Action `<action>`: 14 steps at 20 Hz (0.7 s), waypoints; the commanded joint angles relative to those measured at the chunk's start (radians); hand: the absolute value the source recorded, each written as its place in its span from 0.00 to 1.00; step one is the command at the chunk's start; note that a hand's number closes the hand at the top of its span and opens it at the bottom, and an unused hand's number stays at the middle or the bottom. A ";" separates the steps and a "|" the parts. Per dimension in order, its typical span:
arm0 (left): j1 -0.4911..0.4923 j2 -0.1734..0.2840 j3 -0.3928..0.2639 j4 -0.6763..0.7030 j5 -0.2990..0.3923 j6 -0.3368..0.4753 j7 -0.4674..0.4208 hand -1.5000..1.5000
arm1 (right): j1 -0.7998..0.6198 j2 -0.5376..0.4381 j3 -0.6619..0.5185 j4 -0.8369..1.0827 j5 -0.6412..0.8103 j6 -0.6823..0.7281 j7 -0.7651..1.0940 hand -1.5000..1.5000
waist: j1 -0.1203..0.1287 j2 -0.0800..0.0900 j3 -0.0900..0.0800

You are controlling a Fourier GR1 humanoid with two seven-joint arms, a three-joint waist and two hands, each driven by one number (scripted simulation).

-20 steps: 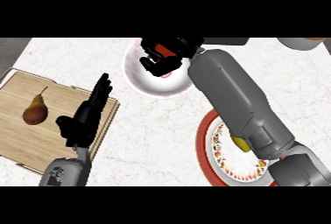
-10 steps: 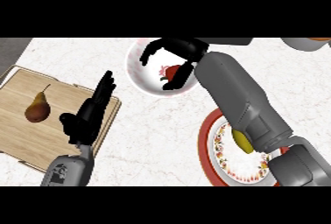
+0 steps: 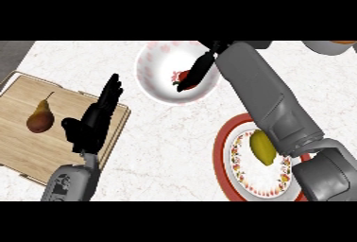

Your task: Pick the bell pepper from the plate and place it in the bowl

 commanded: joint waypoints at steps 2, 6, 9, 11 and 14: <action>0.046 -0.007 -0.036 -0.034 -0.029 0.004 -0.014 0.50 | -0.024 -0.069 -0.072 0.075 -0.057 0.090 0.025 0.00 | 0.012 0.003 0.000; 0.028 -0.014 -0.029 -0.051 -0.011 0.003 0.021 0.50 | -0.050 -0.125 -0.111 0.104 -0.097 0.203 0.073 0.00 | 0.010 0.002 0.000; 0.051 -0.022 -0.045 -0.016 -0.027 0.002 -0.031 0.50 | -0.076 -0.180 -0.150 0.117 -0.140 0.312 0.112 0.00 | 0.009 0.005 0.000; 0.006 -0.008 -0.014 -0.014 -0.010 -0.002 -0.007 0.50 | -0.036 -0.184 -0.142 0.109 -0.133 0.324 0.077 0.00 | 0.013 0.012 0.001; 0.008 -0.010 -0.012 0.006 -0.022 0.009 -0.021 0.50 | 0.009 -0.223 -0.118 0.090 -0.116 0.411 0.047 0.00 | 0.006 0.012 0.001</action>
